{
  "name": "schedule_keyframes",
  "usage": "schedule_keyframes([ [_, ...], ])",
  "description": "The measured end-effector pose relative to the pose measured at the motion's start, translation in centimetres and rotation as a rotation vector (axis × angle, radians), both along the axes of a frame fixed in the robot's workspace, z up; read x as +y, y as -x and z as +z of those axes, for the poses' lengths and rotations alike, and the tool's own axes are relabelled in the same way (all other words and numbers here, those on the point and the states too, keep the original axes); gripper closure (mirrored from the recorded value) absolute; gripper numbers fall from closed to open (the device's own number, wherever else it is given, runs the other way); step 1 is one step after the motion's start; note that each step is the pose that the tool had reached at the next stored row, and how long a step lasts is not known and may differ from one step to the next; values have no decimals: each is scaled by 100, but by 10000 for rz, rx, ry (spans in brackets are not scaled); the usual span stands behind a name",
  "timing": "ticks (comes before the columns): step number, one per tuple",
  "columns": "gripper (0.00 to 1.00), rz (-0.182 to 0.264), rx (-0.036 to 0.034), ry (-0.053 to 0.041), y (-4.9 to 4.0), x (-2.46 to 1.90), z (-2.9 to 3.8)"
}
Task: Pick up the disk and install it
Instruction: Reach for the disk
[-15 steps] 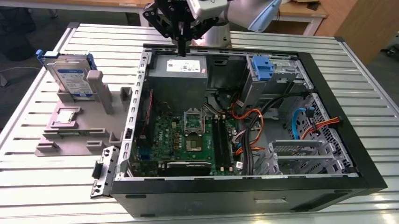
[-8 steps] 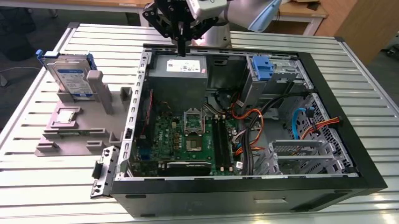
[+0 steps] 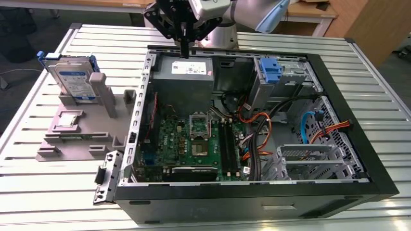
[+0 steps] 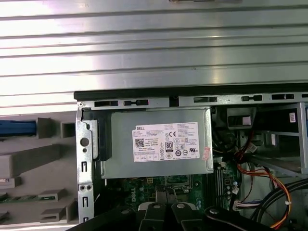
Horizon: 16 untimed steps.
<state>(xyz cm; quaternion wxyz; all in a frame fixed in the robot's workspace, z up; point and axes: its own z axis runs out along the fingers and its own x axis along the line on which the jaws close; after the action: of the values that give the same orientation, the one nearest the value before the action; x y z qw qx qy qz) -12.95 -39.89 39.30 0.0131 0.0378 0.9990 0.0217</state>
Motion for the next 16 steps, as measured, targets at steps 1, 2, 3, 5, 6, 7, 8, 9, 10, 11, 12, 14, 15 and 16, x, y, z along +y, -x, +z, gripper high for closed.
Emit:
schedule_keyframes([
  [1,90,-1,0,0,4,0,-1],
  [2,90,-1,0,0,7,0,-1],
  [3,90,-1,0,0,11,0,-2],
  [5,90,-1,0,0,20,0,-3],
  [6,90,-1,0,0,24,0,-3],
  [7,90,-1,0,0,29,0,-4],
  [8,90,-1,0,0,33,0,-5],
  [9,90,-1,0,0,37,0,-5],
  [10,90,-1,0,0,41,0,-6],
  [11,90,-1,0,0,45,0,-7],
  [12,90,-1,1,1,48,0,-7],
  [14,90,-1,0,0,56,0,-8],
  [15,90,-1,0,0,60,0,-9],
  [16,90,-1,0,0,65,0,-10],
])
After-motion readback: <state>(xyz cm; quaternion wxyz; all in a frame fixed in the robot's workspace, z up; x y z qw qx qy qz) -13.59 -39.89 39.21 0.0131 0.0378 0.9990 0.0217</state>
